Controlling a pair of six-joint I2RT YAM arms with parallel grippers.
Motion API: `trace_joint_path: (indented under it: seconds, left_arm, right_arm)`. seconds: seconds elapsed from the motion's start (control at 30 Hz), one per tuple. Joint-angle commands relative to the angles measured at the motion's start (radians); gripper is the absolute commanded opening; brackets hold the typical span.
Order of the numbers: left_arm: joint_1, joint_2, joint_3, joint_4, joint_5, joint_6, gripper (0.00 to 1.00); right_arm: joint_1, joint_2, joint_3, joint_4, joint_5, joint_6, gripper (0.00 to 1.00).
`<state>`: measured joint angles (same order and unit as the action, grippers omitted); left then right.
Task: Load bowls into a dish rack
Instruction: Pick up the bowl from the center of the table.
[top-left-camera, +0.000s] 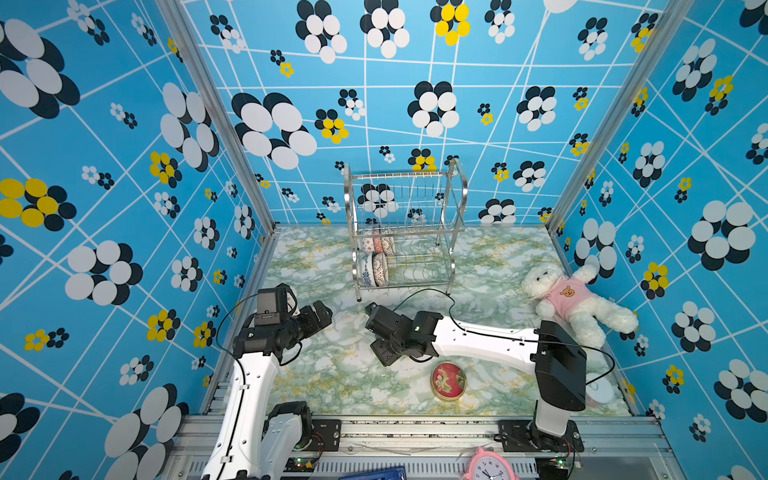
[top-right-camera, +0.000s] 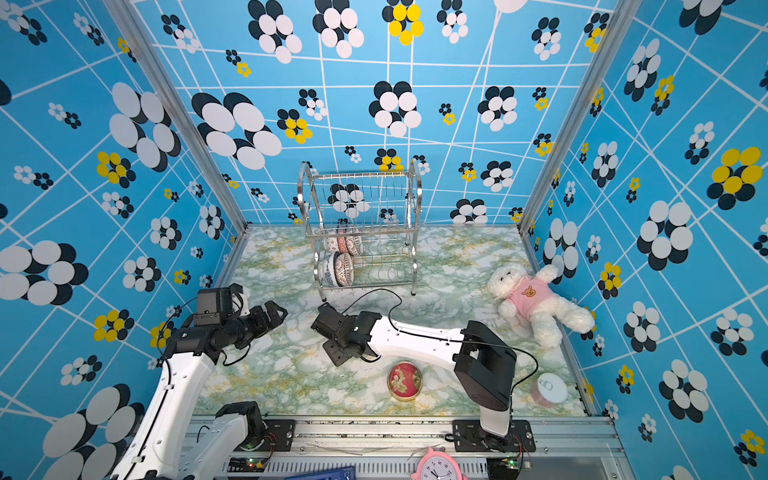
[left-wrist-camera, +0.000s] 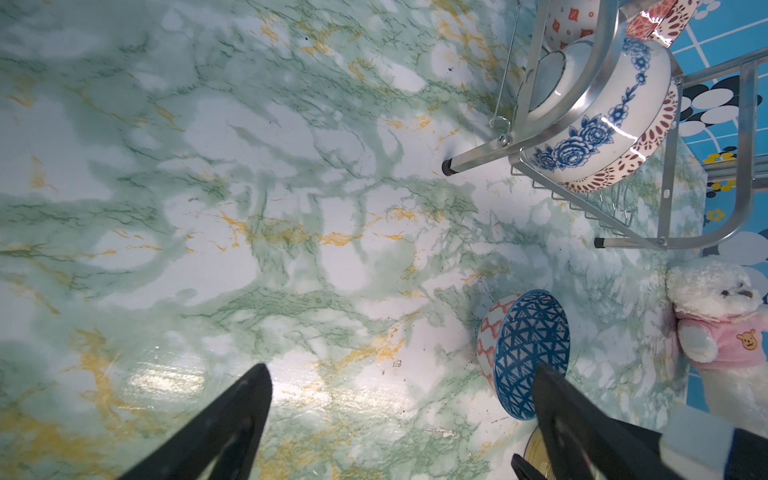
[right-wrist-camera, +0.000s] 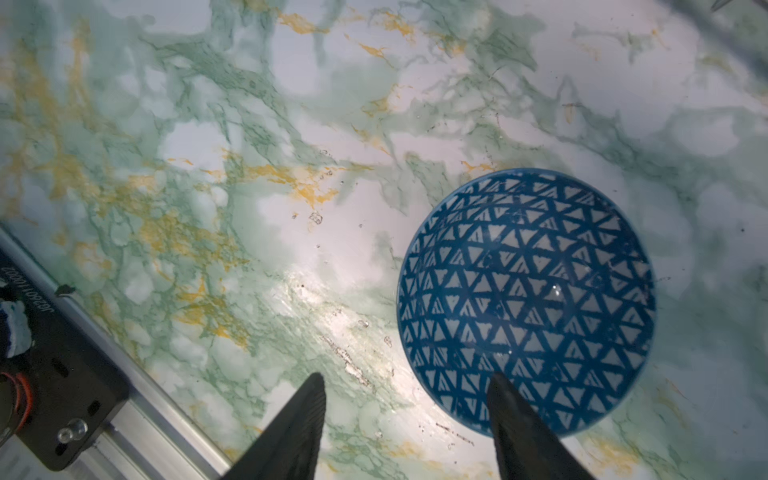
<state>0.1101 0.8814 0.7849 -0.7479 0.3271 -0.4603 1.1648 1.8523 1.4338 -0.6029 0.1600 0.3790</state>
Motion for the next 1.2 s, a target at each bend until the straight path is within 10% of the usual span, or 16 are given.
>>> trace_joint_path:
  seconds: [0.0,0.67,1.17]
  left_arm:
    - [-0.005,0.007,-0.010,0.008,0.040,0.004,0.99]
    - [-0.006,0.034,-0.015,0.018,0.072,0.016,0.99]
    - [-0.007,0.023,-0.019,0.022,0.074,0.024,0.99]
  right_arm:
    - [0.002,0.054,0.061,-0.067,-0.042,-0.055,0.61]
    - [0.002,0.156,0.112,-0.124,0.019,-0.175,0.31]
    - [0.002,0.164,0.100,-0.118,0.075,-0.250,0.26]
